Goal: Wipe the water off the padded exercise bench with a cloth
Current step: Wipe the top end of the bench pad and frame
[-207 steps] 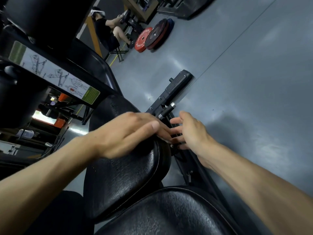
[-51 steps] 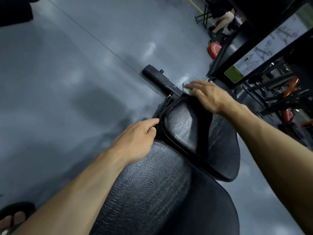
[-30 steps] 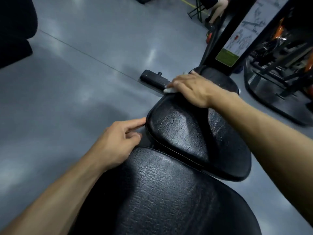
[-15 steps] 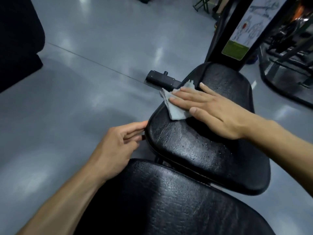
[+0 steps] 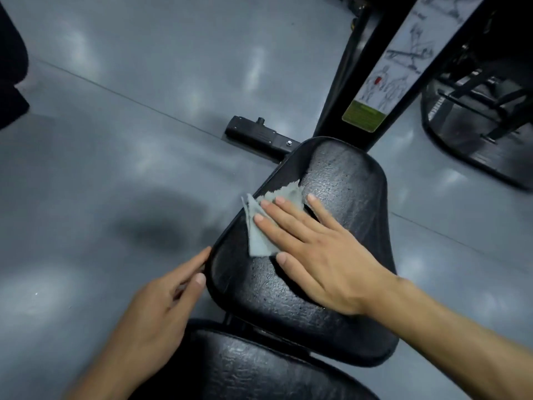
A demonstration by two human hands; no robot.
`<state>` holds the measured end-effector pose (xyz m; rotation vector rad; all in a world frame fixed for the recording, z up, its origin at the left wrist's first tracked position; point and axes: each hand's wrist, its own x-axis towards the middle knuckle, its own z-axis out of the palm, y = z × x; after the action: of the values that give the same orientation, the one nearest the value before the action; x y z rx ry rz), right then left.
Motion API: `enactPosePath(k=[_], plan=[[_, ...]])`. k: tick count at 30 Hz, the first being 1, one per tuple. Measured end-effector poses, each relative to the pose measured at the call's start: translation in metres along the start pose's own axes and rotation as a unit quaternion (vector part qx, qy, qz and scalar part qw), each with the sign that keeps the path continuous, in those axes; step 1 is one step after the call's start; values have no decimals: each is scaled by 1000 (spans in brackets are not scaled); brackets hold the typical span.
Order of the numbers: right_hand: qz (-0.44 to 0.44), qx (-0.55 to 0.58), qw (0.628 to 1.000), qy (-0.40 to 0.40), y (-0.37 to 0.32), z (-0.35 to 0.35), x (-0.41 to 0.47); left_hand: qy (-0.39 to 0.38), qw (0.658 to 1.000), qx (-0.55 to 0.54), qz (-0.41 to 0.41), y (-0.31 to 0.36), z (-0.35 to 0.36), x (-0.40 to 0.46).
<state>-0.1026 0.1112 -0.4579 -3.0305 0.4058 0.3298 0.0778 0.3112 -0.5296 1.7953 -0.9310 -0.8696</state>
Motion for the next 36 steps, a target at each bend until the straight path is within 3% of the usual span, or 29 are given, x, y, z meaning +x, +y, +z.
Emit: enactPosePath(k=[2,7,12,18,27,33,36], plan=[[17,8,1000,1,18,-10,6,-18,998,62,-13,12,-6,5],[176,8,984,13,65,-37,72,-59,987,150,-16,59,-8,35],[146,27,989,6,46,-31,94,-70,979,194,5,106,28,91],[181,19,983,27,89,-41,95,-23,985,166,-40,131,77,148],[333,214,907,145,137,-45,30,52,960,270,-50,144,123,170],[406,274,857,163,146,-33,-5,64,952,297,-42,137,127,173],[405,263,859,173,139,-35,13,75,953,291,-40,138,129,173]])
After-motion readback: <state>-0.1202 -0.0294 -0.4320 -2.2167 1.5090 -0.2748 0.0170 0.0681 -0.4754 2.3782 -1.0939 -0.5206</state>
